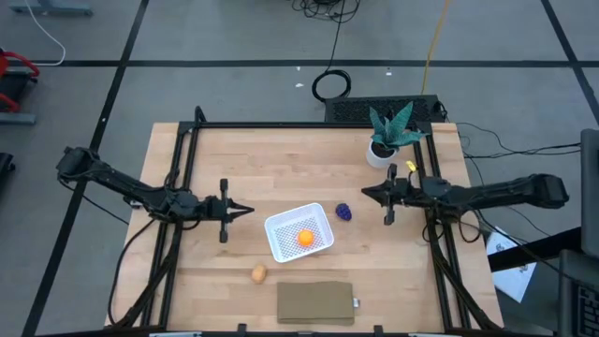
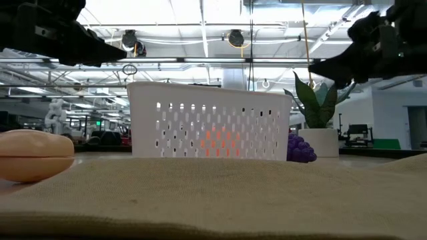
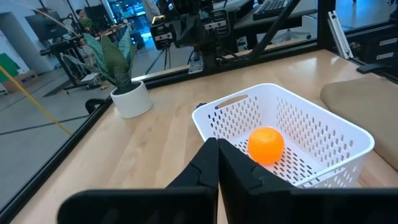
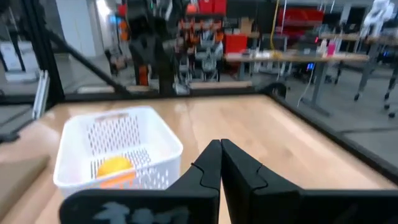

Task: Pick and placing Produce into tupperware
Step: Adjust the basket

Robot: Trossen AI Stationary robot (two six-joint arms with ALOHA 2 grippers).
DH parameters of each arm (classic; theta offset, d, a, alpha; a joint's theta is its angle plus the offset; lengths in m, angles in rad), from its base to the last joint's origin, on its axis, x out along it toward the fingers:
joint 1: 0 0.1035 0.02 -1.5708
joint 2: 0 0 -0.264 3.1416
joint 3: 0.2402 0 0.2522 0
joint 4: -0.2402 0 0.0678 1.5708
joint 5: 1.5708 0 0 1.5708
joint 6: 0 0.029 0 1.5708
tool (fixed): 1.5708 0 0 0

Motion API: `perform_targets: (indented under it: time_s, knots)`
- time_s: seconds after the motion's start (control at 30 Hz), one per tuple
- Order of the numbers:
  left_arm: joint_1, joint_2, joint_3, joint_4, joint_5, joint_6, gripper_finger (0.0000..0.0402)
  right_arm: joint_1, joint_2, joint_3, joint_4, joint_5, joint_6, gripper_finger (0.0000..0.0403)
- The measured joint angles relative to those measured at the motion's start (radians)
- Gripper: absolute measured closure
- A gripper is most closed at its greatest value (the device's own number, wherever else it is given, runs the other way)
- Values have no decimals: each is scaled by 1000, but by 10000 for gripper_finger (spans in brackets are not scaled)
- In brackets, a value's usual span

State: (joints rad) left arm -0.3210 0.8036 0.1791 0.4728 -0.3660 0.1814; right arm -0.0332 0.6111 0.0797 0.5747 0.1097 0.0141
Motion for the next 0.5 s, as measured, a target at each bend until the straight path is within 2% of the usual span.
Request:
perform_targets:
  time_s: [0.2,0.5]
  knots:
    - [0,0,0,-6,1,0,380,0,190,45,145,-1,-7,403]
    - [0,0,0,-6,1,0,365,0,440,218,163,-38,-41,403]
